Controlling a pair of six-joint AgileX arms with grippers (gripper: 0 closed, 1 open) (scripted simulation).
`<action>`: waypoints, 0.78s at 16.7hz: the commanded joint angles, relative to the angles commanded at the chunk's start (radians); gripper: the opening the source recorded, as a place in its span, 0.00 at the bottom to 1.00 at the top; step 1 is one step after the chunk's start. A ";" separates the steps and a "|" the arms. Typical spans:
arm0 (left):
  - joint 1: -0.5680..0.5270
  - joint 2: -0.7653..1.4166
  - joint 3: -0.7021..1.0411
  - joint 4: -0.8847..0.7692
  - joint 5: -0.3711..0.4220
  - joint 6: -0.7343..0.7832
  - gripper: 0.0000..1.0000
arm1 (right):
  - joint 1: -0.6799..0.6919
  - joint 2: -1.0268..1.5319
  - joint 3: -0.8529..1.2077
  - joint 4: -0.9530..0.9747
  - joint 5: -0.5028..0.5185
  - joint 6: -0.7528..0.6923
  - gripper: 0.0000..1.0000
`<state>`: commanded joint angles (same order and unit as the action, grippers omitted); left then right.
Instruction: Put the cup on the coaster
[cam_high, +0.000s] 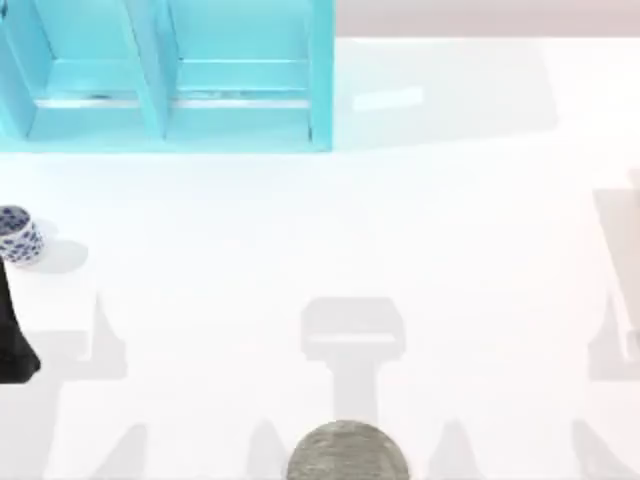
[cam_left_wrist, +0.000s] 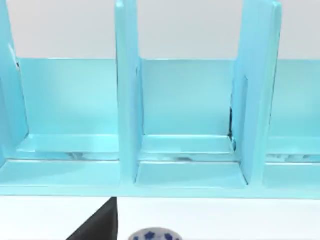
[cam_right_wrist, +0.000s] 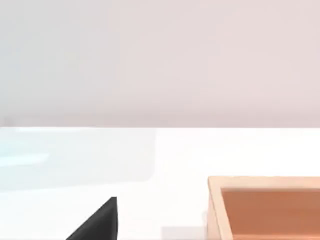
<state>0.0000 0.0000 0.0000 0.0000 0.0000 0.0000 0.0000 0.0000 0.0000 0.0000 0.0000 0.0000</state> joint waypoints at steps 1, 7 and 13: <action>0.000 0.000 0.000 0.000 0.000 0.000 1.00 | 0.000 0.000 0.000 0.000 0.000 0.000 1.00; 0.006 0.153 0.154 -0.120 0.014 0.153 1.00 | 0.000 0.000 0.000 0.000 0.000 0.000 1.00; 0.026 0.662 0.624 -0.440 0.035 0.616 1.00 | 0.000 0.000 0.000 0.000 0.000 0.000 1.00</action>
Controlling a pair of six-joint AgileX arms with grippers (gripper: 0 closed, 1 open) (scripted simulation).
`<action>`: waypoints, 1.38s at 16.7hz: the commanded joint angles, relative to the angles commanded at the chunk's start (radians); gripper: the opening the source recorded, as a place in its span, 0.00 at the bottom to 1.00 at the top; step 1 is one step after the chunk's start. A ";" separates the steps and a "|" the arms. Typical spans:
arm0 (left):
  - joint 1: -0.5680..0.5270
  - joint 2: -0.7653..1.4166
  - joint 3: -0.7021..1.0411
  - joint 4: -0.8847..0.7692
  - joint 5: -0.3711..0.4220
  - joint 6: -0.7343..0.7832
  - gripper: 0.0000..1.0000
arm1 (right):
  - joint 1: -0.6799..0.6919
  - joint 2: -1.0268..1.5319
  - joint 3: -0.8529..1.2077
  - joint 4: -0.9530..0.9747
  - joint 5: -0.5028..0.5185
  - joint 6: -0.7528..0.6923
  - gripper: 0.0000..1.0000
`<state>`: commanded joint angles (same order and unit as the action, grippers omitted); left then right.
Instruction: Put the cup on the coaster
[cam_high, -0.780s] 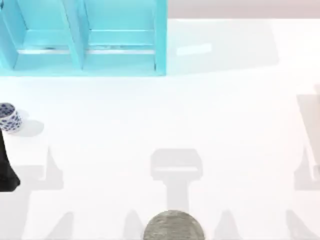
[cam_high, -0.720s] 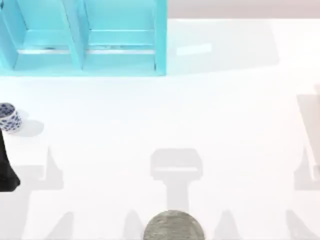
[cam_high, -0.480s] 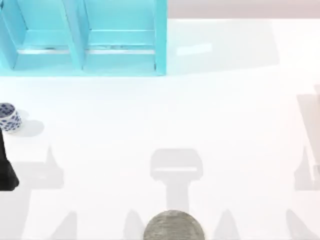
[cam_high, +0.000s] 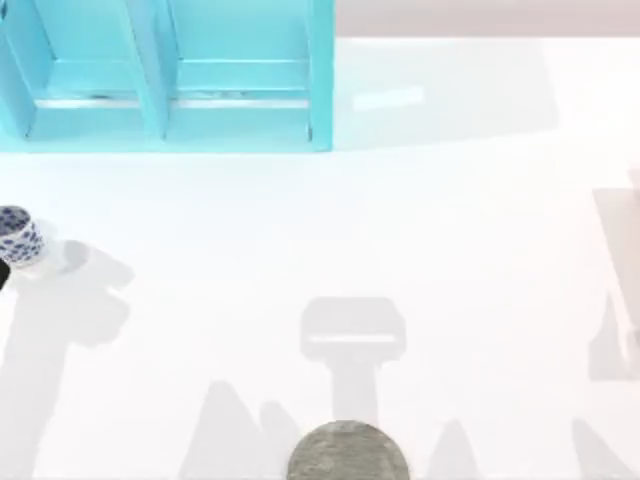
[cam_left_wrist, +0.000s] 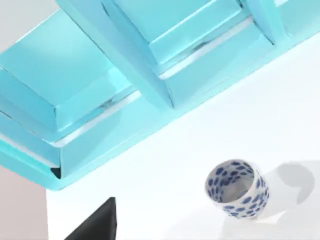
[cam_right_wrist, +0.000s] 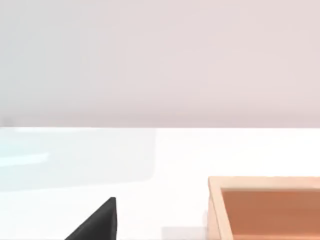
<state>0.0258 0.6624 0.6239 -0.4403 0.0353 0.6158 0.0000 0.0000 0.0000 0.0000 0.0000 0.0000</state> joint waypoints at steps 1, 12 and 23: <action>0.004 0.106 0.090 -0.064 0.002 0.089 1.00 | 0.000 0.000 0.000 0.000 0.000 0.000 1.00; 0.040 1.068 0.885 -0.694 -0.016 0.865 1.00 | 0.000 0.000 0.000 0.000 0.000 0.000 1.00; 0.052 1.343 1.131 -0.880 -0.035 1.059 1.00 | 0.000 0.000 0.000 0.000 0.000 0.000 1.00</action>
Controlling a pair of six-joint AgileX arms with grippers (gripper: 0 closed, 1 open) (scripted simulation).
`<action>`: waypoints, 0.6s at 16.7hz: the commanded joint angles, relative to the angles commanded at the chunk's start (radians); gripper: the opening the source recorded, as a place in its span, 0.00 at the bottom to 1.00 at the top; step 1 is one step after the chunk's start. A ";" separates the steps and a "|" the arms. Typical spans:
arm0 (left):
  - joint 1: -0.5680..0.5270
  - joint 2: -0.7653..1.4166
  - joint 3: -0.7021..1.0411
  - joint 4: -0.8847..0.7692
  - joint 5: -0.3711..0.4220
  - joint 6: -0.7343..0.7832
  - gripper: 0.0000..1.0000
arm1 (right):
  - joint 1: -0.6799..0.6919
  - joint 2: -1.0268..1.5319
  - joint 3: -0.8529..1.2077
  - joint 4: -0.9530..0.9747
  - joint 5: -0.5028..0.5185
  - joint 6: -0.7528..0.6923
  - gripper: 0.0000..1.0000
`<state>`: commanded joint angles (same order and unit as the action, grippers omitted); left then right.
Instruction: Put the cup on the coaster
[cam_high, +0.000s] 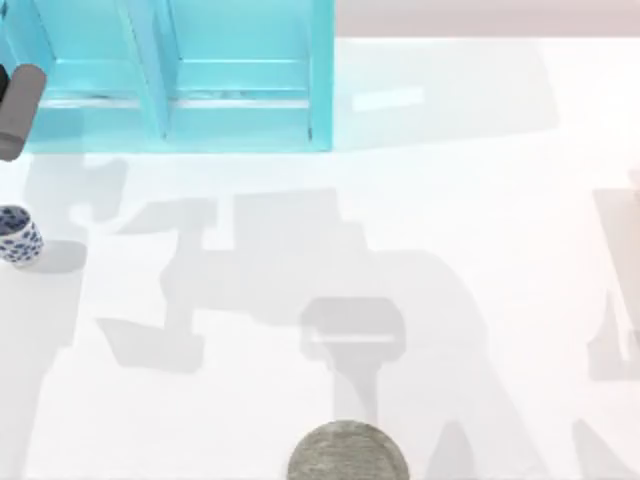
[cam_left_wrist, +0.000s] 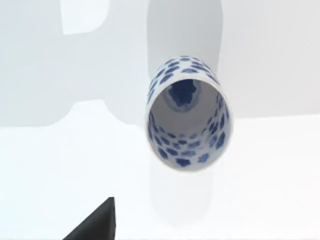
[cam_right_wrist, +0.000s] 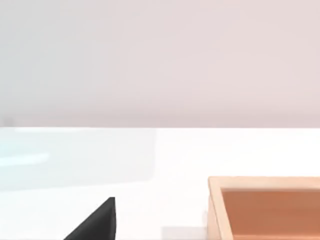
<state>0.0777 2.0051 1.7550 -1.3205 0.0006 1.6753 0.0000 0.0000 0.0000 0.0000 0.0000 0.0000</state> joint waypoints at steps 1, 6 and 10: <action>0.000 0.000 0.000 0.000 0.000 0.000 1.00 | 0.000 0.000 0.000 0.000 0.000 0.000 1.00; -0.002 0.012 -0.067 0.075 0.000 -0.004 1.00 | 0.000 0.000 0.000 0.000 0.000 0.000 1.00; 0.000 0.052 -0.208 0.270 0.000 0.000 1.00 | 0.000 0.000 0.000 0.000 0.000 0.000 1.00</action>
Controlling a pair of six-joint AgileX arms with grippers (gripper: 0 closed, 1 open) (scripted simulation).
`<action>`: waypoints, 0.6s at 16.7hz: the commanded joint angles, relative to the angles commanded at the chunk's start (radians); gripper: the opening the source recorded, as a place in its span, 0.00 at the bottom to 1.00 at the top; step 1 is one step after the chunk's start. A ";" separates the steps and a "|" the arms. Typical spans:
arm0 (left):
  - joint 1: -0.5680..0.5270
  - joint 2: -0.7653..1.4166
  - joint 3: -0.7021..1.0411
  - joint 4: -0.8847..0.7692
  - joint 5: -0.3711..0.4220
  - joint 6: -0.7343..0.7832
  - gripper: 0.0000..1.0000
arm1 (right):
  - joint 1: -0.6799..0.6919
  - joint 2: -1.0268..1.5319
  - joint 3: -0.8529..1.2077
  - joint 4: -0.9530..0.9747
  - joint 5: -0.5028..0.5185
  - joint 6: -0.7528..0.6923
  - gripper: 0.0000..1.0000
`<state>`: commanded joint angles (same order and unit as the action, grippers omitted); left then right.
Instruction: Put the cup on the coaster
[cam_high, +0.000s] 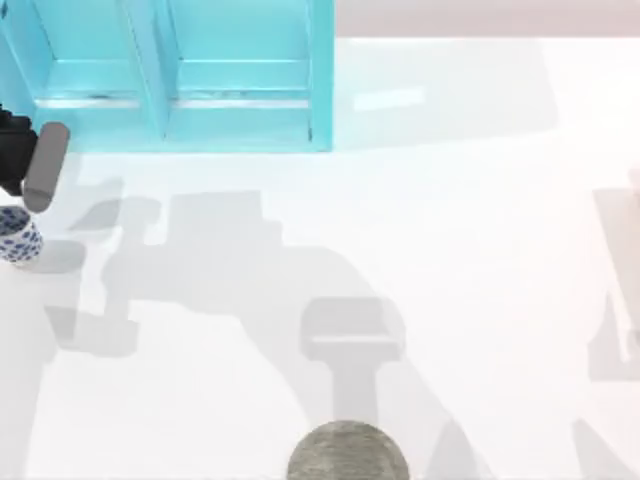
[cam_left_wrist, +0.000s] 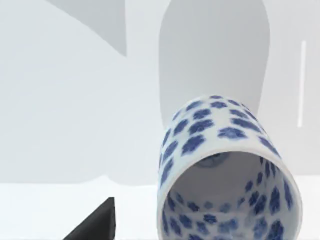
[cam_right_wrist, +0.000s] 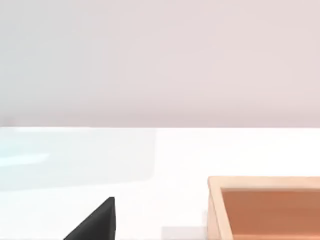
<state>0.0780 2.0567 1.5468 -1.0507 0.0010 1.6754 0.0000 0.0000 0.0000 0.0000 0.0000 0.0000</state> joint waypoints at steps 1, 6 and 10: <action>0.001 0.009 -0.032 0.040 0.000 0.001 1.00 | 0.000 0.000 0.000 0.000 0.000 0.000 1.00; 0.003 0.025 -0.083 0.098 0.000 0.004 1.00 | 0.000 0.000 0.000 0.000 0.000 0.000 1.00; 0.003 0.025 -0.083 0.098 0.000 0.004 0.77 | 0.000 0.000 0.000 0.000 0.000 0.000 1.00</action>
<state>0.0808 2.0814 1.4635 -0.9528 0.0011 1.6794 0.0000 0.0000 0.0000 0.0000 0.0000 0.0000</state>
